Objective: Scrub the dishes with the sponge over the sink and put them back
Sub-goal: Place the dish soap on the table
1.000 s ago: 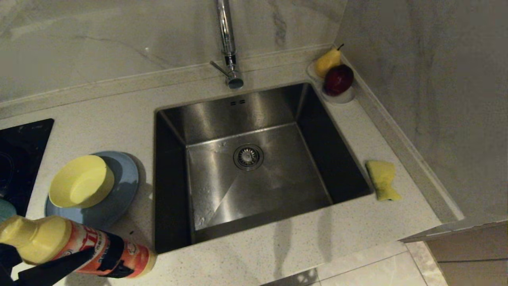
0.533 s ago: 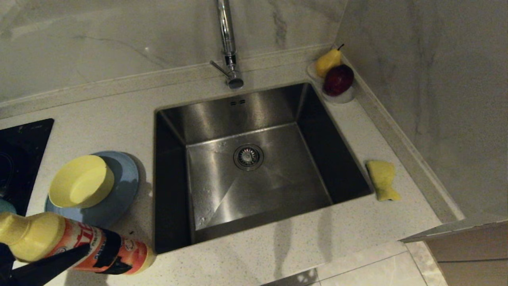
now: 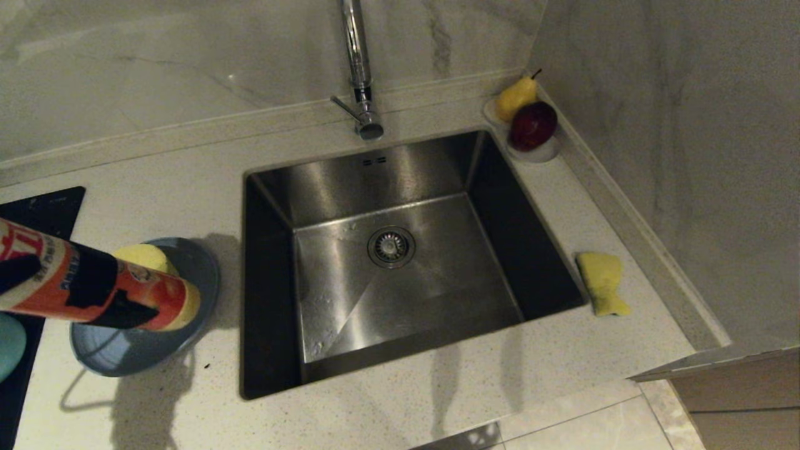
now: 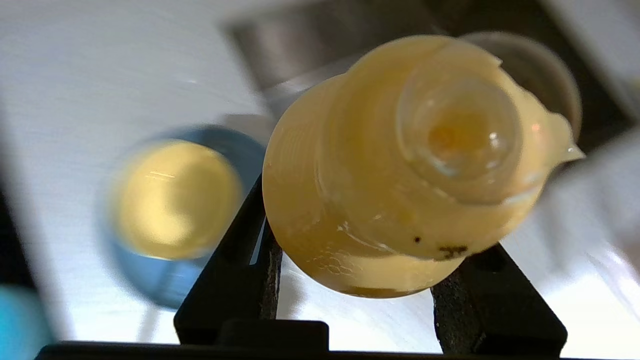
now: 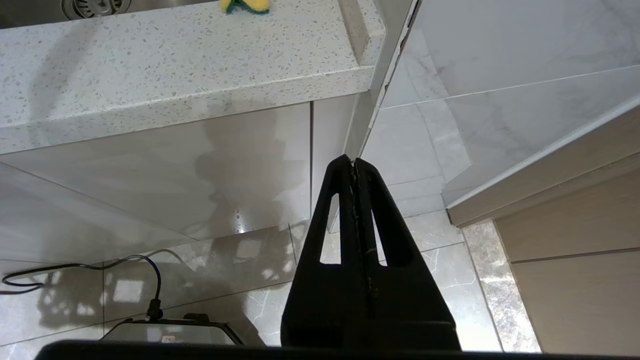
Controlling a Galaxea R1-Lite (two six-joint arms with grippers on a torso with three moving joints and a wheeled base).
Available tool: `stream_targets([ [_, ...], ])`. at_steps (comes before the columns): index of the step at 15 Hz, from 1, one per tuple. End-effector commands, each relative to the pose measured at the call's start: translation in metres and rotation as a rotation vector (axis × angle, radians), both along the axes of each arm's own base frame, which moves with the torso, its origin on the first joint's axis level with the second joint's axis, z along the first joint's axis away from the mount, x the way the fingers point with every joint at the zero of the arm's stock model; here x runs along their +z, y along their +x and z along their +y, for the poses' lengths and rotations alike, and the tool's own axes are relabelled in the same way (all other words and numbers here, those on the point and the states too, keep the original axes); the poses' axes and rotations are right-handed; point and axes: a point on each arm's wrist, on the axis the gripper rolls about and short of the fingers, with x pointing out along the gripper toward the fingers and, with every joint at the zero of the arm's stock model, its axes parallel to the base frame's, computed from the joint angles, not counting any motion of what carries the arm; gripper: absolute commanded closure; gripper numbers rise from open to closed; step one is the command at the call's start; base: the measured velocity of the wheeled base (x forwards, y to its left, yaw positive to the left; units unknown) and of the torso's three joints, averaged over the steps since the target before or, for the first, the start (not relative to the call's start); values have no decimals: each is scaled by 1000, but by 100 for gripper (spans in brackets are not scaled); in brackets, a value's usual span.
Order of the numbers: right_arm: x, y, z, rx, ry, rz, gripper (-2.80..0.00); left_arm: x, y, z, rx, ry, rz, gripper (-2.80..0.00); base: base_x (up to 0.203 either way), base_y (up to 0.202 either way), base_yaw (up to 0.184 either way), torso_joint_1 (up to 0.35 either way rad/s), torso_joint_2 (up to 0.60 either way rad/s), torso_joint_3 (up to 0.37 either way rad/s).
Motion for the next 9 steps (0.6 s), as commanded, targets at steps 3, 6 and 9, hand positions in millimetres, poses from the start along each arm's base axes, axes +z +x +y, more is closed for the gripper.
stream_targets([
  [3, 0, 0, 0, 1, 0, -1, 0, 29, 39, 13, 228, 12, 9, 0, 0, 0, 0, 0, 0, 0],
  [6, 0, 0, 0, 1, 0, -1, 0, 46, 79, 25, 417, -3, 21, 0, 0, 0, 0, 0, 0, 0],
  [9, 0, 0, 0, 1, 0, -1, 0, 52, 121, 34, 501, -53, -30, 0, 0, 0, 0, 0, 0, 0],
])
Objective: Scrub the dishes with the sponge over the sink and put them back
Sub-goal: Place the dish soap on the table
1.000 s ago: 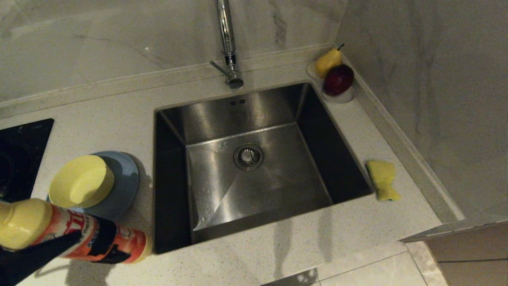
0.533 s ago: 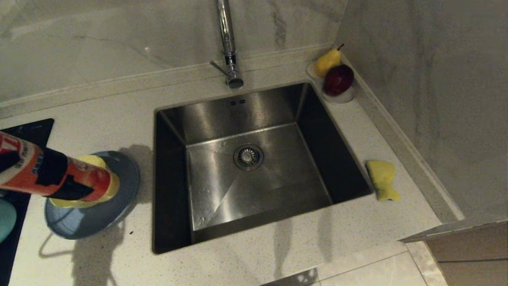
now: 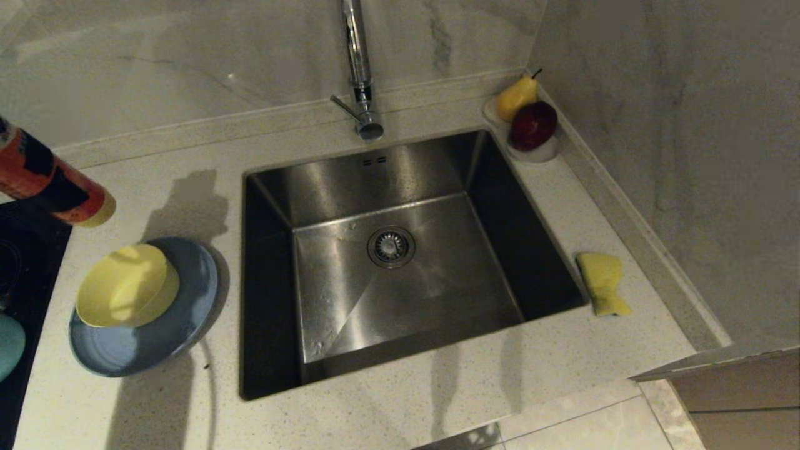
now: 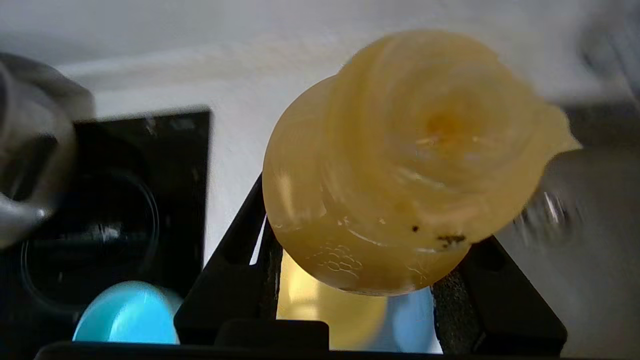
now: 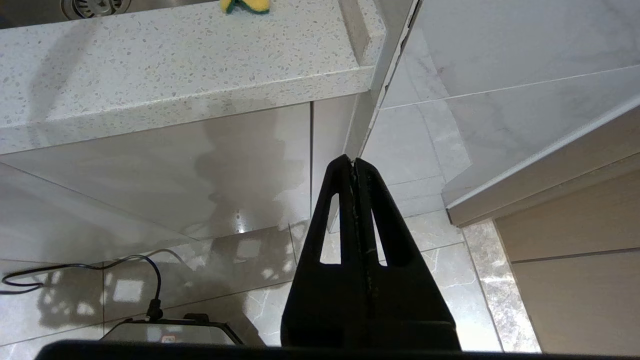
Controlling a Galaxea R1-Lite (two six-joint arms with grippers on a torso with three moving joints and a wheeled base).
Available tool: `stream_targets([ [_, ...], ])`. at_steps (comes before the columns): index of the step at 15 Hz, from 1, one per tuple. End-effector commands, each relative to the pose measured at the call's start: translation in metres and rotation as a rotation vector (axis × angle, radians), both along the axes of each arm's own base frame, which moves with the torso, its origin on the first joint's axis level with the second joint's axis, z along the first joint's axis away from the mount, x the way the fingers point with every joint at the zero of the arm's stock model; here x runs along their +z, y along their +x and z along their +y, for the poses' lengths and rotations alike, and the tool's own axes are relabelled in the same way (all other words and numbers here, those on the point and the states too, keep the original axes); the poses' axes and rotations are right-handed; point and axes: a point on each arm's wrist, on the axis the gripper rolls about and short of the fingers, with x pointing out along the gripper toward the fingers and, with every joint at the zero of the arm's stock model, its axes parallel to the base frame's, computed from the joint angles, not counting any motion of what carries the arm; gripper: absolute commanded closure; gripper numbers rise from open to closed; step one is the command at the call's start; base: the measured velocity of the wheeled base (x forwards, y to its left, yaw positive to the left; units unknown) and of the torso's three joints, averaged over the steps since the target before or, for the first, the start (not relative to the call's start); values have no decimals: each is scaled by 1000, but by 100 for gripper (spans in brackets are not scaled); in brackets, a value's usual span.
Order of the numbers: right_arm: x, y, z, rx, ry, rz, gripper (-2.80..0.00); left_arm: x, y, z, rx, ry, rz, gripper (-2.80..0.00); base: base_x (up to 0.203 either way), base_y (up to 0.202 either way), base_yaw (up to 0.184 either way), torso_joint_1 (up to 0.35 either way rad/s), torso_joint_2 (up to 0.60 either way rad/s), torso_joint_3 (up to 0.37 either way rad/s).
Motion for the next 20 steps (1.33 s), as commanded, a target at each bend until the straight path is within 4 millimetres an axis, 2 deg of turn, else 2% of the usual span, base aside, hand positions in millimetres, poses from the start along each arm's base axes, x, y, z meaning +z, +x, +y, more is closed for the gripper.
stream_targets([
  [1, 0, 0, 0, 1, 0, -1, 0, -9, 50, 10, 41, -19, 30, 0, 0, 0, 0, 0, 0, 0],
  [4, 0, 0, 0, 1, 0, -1, 0, -19, 96, 21, 110, -52, -26, 0, 0, 0, 0, 0, 0, 0],
  [8, 0, 0, 0, 1, 0, -1, 0, -28, 138, 45, 187, -236, -85, 0, 0, 0, 0, 0, 0, 0],
  [12, 0, 0, 0, 1, 0, -1, 0, -17, 158, 62, 212, -262, -125, 0, 0, 0, 0, 0, 0, 0],
  [20, 0, 0, 0, 1, 0, -1, 0, -21, 186, 70, 223, -299, -23, 0, 0, 0, 0, 0, 0, 0],
])
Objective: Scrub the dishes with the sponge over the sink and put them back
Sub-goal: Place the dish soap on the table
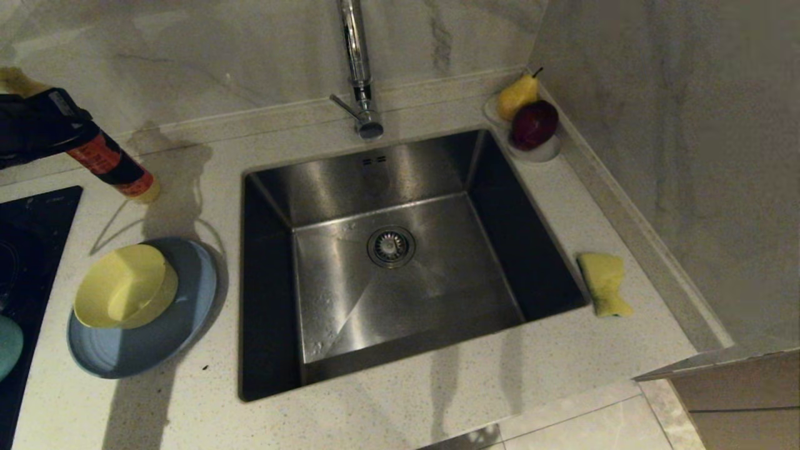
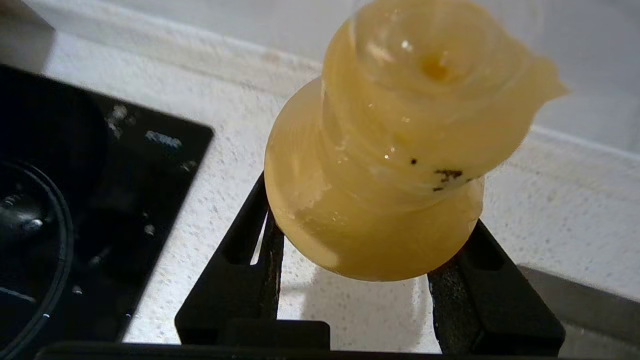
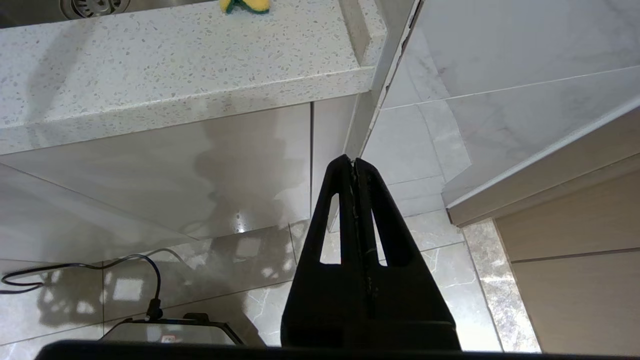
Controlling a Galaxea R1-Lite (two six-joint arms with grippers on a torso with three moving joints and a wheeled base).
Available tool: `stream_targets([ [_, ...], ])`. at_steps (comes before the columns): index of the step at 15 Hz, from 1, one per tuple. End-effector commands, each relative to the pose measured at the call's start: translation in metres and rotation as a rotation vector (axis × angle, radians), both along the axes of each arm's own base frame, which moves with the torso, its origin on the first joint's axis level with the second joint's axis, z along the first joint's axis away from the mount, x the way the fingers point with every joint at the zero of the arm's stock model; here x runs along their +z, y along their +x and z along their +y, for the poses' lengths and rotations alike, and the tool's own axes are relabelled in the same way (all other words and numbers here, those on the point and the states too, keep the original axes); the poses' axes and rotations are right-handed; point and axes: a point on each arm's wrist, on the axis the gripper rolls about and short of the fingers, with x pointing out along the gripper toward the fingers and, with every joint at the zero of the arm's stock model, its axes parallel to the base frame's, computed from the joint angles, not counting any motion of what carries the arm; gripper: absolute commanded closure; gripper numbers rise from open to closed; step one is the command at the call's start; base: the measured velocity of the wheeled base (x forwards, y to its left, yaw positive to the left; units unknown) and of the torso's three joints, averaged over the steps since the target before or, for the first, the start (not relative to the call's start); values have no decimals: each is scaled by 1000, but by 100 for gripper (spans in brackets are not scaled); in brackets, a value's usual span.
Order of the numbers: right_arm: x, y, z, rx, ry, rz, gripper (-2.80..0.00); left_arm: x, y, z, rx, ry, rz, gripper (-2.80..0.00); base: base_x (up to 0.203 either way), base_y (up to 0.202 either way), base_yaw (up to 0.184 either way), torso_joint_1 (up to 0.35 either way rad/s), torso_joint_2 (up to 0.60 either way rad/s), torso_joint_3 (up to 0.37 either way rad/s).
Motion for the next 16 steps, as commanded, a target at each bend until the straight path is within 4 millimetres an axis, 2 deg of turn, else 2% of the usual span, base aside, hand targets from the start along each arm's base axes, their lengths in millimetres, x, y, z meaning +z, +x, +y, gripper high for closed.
stream_targets([
  [1, 0, 0, 0, 1, 0, -1, 0, 1, 9, 3, 4, -3, -5, 0, 0, 0, 0, 0, 0, 0],
  [7, 0, 0, 0, 1, 0, -1, 0, 15, 17, 5, 4, 8, -20, 0, 0, 0, 0, 0, 0, 0],
  [12, 0, 0, 0, 1, 0, -1, 0, 12, 22, 7, 3, 51, 3, 0, 0, 0, 0, 0, 0, 0],
  [16, 0, 0, 0, 1, 0, -1, 0, 20, 25, 7, 0, 80, -5, 0, 0, 0, 0, 0, 0, 0],
])
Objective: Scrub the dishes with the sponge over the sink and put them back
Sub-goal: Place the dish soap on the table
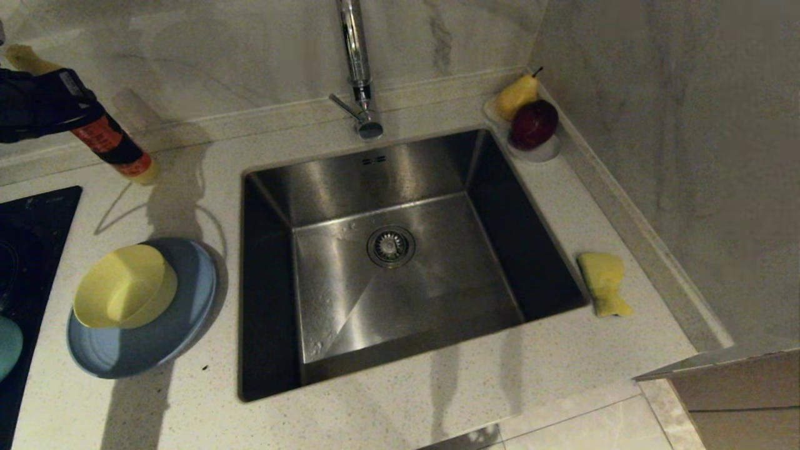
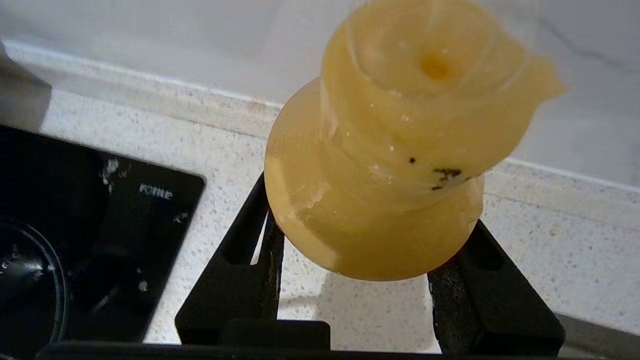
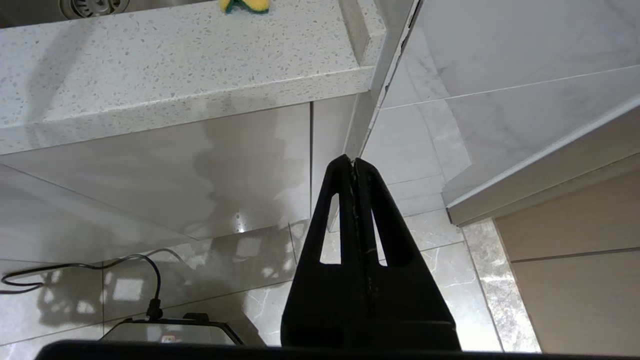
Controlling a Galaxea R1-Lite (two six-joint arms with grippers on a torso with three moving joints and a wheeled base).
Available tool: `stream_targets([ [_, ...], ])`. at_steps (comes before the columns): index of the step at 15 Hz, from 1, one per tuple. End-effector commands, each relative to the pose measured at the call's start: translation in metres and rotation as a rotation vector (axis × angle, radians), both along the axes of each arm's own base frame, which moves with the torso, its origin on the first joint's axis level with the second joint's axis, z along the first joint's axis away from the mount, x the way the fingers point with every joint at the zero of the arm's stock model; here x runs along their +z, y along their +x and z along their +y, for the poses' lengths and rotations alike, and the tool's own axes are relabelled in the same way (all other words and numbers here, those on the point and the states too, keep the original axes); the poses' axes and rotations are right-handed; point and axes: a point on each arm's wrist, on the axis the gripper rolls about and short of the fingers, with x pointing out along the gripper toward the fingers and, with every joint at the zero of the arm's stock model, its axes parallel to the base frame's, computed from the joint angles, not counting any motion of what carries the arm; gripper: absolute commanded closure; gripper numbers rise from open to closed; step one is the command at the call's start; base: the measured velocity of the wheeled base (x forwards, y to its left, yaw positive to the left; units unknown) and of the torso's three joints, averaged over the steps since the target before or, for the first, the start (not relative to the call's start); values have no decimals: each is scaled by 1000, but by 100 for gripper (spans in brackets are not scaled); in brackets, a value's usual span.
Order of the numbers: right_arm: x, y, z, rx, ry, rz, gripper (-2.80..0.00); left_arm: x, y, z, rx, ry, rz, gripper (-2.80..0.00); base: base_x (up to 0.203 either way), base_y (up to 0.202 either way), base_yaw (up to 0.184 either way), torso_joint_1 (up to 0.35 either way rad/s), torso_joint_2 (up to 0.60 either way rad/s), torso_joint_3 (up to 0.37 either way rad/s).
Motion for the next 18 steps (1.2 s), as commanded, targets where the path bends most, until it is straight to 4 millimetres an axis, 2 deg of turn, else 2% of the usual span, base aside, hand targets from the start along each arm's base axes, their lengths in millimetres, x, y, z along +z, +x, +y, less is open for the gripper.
stream_targets([
  [1, 0, 0, 0, 1, 0, -1, 0, 1, 1, 0, 0, 4, 15, 0, 0, 0, 0, 0, 0, 0],
  [18, 0, 0, 0, 1, 0, -1, 0, -6, 2, 0, -19, -29, 60, 0, 0, 0, 0, 0, 0, 0],
])
